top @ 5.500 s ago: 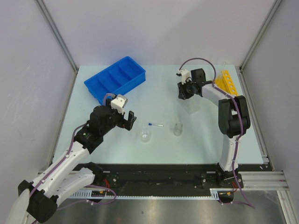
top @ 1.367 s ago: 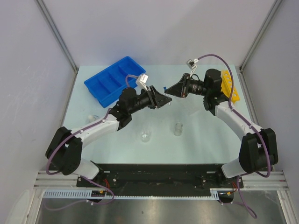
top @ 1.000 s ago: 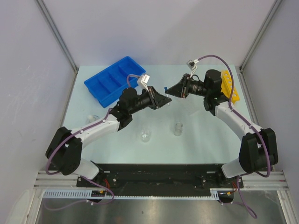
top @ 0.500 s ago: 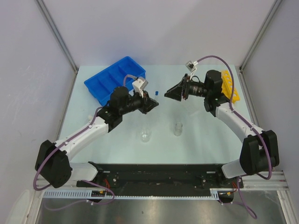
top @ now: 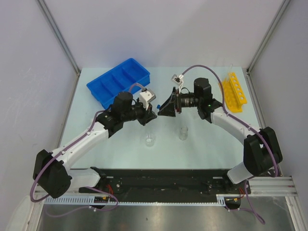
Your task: Organize the chemistry lab equipment
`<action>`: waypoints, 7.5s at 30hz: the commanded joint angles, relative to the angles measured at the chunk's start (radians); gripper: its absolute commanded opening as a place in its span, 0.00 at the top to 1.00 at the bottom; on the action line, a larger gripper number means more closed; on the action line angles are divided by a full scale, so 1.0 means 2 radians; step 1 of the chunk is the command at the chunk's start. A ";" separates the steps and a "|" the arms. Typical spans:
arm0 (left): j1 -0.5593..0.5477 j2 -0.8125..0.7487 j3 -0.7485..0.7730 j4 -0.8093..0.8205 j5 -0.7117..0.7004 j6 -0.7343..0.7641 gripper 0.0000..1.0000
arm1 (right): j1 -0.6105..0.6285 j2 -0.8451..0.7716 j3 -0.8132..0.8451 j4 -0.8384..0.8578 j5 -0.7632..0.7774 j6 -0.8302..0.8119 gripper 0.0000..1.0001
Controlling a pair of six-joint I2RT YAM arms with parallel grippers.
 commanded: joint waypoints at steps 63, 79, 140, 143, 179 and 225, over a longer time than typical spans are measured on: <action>0.114 -0.212 -0.113 -0.012 -0.058 0.006 0.00 | -0.152 0.003 0.036 -0.113 0.209 -0.205 0.82; 0.114 -0.205 -0.115 -0.016 -0.054 0.013 0.00 | -0.196 0.176 0.164 -0.179 0.259 -0.239 0.82; 0.114 -0.197 -0.115 -0.018 -0.049 0.013 0.00 | -0.157 0.253 0.208 -0.228 0.263 -0.258 0.76; 0.114 -0.197 -0.115 -0.017 -0.049 0.013 0.00 | -0.155 0.249 0.202 -0.228 0.264 -0.262 0.74; 0.114 -0.206 -0.116 -0.017 -0.047 0.012 0.00 | -0.150 0.145 0.149 -0.241 0.259 -0.293 0.59; 0.114 -0.202 -0.115 -0.019 -0.046 0.012 0.00 | -0.106 0.223 0.222 -0.283 0.374 -0.345 0.84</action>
